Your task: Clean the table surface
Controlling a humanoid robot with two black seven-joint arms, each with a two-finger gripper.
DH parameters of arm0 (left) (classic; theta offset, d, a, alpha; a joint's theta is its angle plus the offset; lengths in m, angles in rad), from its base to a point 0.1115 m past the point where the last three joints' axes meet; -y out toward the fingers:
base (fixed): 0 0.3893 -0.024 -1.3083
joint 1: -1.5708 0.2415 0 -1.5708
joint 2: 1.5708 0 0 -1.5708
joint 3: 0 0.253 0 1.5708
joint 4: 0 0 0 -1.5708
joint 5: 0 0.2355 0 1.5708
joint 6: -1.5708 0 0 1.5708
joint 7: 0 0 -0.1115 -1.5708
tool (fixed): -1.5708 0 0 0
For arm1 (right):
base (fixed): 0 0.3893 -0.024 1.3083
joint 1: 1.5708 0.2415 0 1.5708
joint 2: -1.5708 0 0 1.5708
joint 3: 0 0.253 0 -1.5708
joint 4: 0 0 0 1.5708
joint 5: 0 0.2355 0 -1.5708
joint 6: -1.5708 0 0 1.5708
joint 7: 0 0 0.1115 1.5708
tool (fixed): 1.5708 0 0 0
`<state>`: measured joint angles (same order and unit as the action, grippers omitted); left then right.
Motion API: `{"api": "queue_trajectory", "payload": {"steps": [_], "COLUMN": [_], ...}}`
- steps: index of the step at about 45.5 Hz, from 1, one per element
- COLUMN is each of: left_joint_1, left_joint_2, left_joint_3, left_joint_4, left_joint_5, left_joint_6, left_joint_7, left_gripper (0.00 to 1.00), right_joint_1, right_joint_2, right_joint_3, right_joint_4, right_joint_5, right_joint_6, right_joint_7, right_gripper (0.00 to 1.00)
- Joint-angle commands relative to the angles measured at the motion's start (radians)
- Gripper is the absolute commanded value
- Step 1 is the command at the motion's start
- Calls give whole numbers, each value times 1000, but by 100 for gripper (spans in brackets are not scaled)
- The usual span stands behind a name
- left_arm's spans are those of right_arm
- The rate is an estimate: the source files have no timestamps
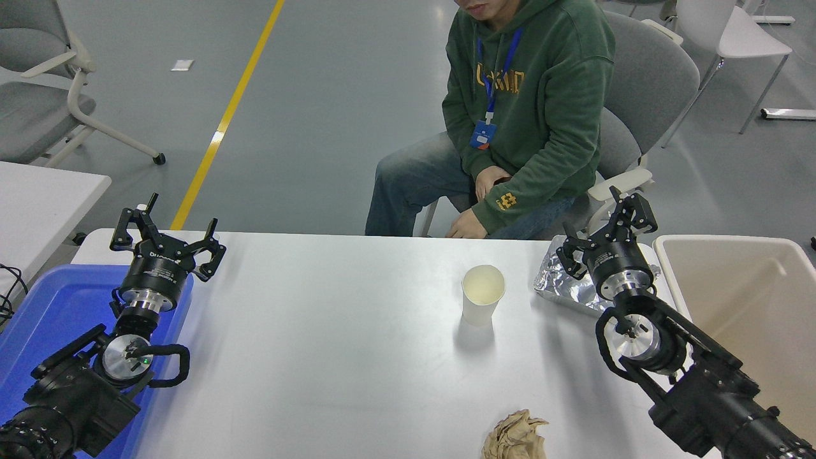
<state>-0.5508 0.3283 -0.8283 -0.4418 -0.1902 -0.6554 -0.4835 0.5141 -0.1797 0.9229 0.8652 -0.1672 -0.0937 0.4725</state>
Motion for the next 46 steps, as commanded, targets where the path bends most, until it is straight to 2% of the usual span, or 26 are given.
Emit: {"api": "queue_trajectory", "payload": {"steps": [1,46], "left_joint_1": [0,0], "left_joint_2": [0,2], "left_joint_3": [1,1], "left_joint_4": [0,0], "left_joint_5": [0,0], "left_joint_6": [0,-1], "left_joint_7": [0,-1], "left_gripper": [100,100], "right_joint_1": [-5,9], "right_joint_2": [0,-17], "right_joint_3": [-1,-10], "right_joint_4": [1,34], "right_joint_5": [0,-20], "right_joint_6": [-1,-6], "right_joint_7": [0,6], "right_gripper": [100,100]}}
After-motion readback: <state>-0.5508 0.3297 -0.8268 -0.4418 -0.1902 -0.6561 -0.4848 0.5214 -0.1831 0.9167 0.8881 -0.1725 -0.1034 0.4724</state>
